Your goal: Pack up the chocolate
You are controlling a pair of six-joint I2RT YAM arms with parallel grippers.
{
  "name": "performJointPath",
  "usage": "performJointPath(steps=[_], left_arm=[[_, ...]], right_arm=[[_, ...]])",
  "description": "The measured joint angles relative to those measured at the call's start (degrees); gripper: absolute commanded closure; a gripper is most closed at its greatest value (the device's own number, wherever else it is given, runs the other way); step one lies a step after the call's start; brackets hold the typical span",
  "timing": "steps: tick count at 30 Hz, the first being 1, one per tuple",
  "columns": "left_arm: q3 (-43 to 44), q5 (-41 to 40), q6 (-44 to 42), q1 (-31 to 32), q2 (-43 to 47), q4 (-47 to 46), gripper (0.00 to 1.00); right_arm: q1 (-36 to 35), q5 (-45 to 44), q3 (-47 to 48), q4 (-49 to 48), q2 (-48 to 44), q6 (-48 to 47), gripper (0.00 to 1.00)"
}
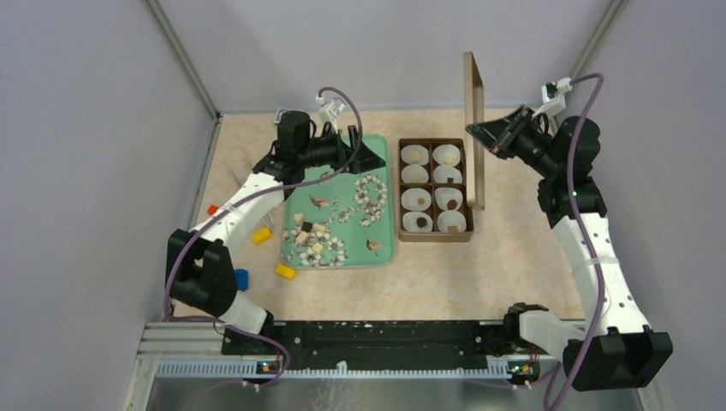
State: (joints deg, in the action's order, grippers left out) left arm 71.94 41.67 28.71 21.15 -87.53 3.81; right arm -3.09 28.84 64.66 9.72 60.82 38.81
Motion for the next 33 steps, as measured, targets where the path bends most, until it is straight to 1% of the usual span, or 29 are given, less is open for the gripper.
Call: performJointPath(steps=[3,7,9,11,13,16,18,20,22,25,26,33], left_arm=[[-3.3,3.5,2.4,-0.8,0.0,-6.6,0.01],[-8.5,8.3,7.4,-2.0,0.1,-18.8,0.01],[-9.6,10.6,10.0,-2.3,-0.2,-24.2,0.01],[-9.5,13.9,13.8,-2.5,-1.6,-32.0,0.01],[-9.3,17.3,19.2,-2.5,-3.9,-41.3,0.01],[-8.7,21.0,30.3,-2.4,-9.3,-58.2,0.01],[-7.3,22.3,38.6,-2.4,-13.7,-68.9,0.01],[-5.4,22.7,46.6,-2.4,-18.1,-76.6,0.01],[-3.4,22.8,53.4,-2.3,-21.5,-81.1,0.02],[-1.4,22.8,58.5,-1.9,-24.0,-84.1,0.02],[-0.7,22.9,59.2,-1.6,-24.4,-85.0,0.02],[6.5,22.9,58.7,1.5,-24.6,-89.0,0.02]], right_arm=[[0.0,6.6,0.0,-10.2,0.8,6.7,1.0],[0.0,13.6,-0.2,-25.2,2.4,17.2,1.0],[0.0,16.1,-0.2,-33.2,3.5,23.5,1.0],[0.0,18.1,-0.7,-42.2,4.8,30.3,1.0],[0.0,19.6,-1.7,-52.3,6.4,37.7,1.0],[0.0,20.9,-2.9,-66.4,9.5,48.2,1.0],[0.0,21.0,-3.5,-73.5,11.4,53.9,1.0],[0.0,21.2,-3.7,-80.1,13.6,59.5,1.0],[0.0,21.2,-3.7,-84.8,15.1,64.0,1.0],[0.0,21.2,-3.9,-89.4,16.3,69.1,1.0],[0.0,21.1,-3.9,-91.7,17.0,72.1,1.0],[-0.3,20.3,-3.9,-93.3,19.7,78.4,1.0]])
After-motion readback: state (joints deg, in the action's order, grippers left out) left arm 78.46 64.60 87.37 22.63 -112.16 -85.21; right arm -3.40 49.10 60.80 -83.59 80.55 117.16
